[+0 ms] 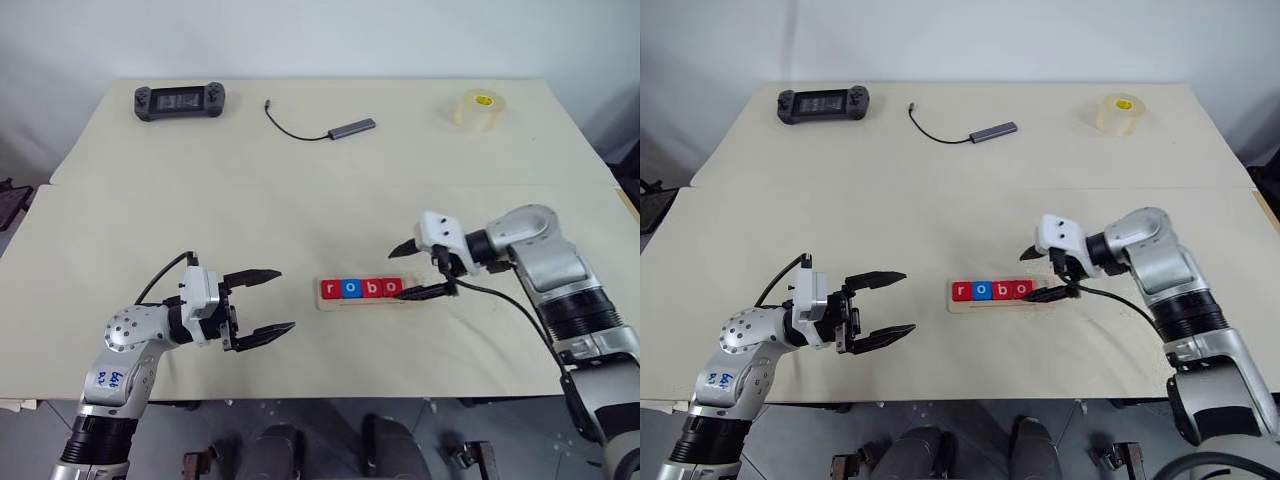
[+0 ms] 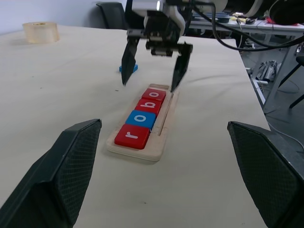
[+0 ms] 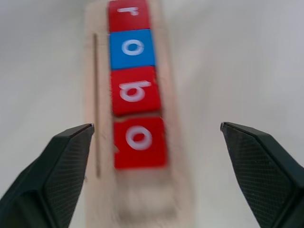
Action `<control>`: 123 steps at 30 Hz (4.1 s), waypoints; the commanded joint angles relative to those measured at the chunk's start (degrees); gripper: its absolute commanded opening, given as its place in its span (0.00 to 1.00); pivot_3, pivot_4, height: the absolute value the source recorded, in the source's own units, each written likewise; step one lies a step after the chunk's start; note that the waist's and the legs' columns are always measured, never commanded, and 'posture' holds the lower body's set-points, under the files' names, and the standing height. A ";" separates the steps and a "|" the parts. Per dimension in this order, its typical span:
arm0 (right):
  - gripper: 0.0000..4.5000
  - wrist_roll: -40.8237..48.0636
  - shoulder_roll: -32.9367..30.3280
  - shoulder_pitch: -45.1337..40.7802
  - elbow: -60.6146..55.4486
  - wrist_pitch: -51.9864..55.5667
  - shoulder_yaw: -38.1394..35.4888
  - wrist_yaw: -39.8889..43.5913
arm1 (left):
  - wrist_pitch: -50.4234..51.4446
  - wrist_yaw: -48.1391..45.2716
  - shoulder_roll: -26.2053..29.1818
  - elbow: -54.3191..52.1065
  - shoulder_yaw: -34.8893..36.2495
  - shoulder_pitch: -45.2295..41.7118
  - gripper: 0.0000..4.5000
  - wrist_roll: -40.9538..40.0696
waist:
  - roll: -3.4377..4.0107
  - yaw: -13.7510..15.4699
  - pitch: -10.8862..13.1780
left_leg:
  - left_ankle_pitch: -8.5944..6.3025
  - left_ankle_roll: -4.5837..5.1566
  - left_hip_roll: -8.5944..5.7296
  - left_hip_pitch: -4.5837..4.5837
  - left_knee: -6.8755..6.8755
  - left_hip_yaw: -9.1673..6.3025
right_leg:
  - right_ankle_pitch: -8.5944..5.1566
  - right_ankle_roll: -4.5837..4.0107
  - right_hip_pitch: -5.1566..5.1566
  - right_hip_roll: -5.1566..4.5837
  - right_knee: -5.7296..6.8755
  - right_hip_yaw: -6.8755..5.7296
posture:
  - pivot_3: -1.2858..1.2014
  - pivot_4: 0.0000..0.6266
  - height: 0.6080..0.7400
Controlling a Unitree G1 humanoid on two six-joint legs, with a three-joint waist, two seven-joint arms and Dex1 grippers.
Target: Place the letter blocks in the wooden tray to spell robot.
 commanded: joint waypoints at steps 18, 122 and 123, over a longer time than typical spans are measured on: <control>0.99 12.41 4.68 49.37 -27.10 -0.64 -46.53 -32.52 | -2.82 -1.73 -1.17 6.80 -0.19 -5.07 1.00 0.61 | 0.06 1.56 -0.04 | -0.01 -0.05 0.08 0.17 -0.02 0.06 | 0.00 0.01 0.19 0.07 -0.01 0.00 | 0.52 0.24 1.00; 0.33 1.72 -7.97 6.04 -3.10 -3.02 -4.65 1.35 | -0.93 -4.13 -1.63 3.37 -0.37 -5.61 1.00 -0.33 | 0.12 -0.07 -0.03 | 0.01 0.03 0.04 0.08 0.03 -0.01 | 0.04 0.07 0.15 0.02 -0.14 0.03 | 0.52 0.24 1.00; 0.33 1.81 -7.18 5.68 -3.74 -1.87 -4.31 0.89 | -0.95 -3.76 -1.79 3.17 -0.53 -5.48 1.00 -0.25 | 0.12 -0.01 -0.03 | 0.01 0.03 0.04 0.08 0.03 -0.01 | 0.04 0.07 0.15 0.01 -0.15 0.03 | 0.52 0.24 1.00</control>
